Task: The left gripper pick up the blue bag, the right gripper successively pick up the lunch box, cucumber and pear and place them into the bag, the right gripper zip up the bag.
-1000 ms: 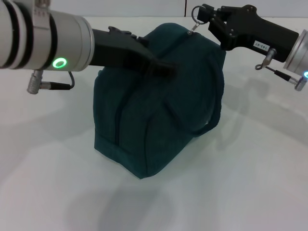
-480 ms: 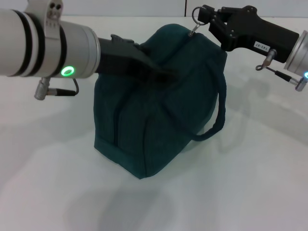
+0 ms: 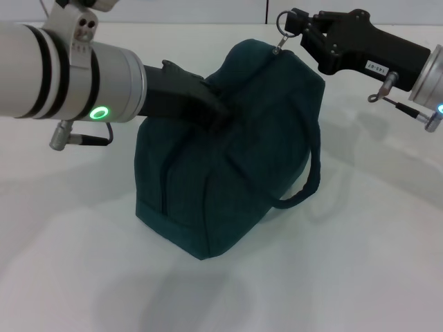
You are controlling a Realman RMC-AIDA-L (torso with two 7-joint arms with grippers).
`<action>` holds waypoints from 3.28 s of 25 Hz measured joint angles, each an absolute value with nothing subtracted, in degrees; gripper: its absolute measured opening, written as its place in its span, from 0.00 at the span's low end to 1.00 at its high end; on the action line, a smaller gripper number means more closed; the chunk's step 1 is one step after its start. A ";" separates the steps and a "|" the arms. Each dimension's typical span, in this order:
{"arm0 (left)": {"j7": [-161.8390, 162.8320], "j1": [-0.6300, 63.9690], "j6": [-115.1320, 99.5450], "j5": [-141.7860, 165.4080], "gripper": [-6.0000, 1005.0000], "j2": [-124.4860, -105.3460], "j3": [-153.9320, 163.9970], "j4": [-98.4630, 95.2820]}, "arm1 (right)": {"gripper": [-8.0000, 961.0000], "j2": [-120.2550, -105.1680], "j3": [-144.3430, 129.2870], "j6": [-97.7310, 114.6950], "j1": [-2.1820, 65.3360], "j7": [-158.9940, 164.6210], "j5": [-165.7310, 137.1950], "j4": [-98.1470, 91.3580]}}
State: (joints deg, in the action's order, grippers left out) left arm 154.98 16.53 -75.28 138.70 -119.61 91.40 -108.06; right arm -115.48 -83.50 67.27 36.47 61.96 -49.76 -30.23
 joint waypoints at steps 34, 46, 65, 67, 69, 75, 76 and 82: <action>148.07 13.77 -73.41 132.07 0.05 -119.69 88.84 -107.98 | 0.13 -115.78 -79.79 67.43 35.39 69.36 -42.97 -22.20; 141.94 11.36 -72.76 121.66 0.05 -119.68 85.16 -108.73 | 0.13 -115.74 -79.71 65.14 35.34 73.79 -37.75 -17.52; 137.85 9.81 -72.25 114.39 0.05 -119.79 82.39 -108.10 | 0.14 -115.81 -81.07 64.76 35.33 74.04 -38.19 -16.06; 137.84 10.28 -72.17 114.40 0.05 -119.79 82.55 -107.67 | 0.14 -115.58 -81.09 65.37 35.22 74.05 -38.22 -15.83; 137.83 10.96 -71.92 114.38 0.05 -119.83 82.74 -107.06 | 0.17 -115.31 -81.06 65.64 34.90 74.19 -38.24 -15.66; 137.84 13.51 -71.72 114.25 0.05 -119.96 83.41 -104.86 | 0.37 -114.08 -78.58 66.05 31.43 74.34 -37.95 -16.33; 137.84 13.86 -71.69 114.22 0.05 -119.97 83.63 -104.53 | 0.39 -113.79 -77.69 66.44 30.88 74.33 -37.95 -16.35; 137.53 16.98 -69.70 114.16 0.05 -119.89 84.60 -100.57 | 0.54 -111.93 -71.72 70.97 27.08 74.06 -38.00 -16.39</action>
State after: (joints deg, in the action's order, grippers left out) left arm 137.53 16.98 -69.70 114.16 -119.89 84.60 -100.57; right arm -111.93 -71.72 70.97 27.08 74.07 -38.00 -16.39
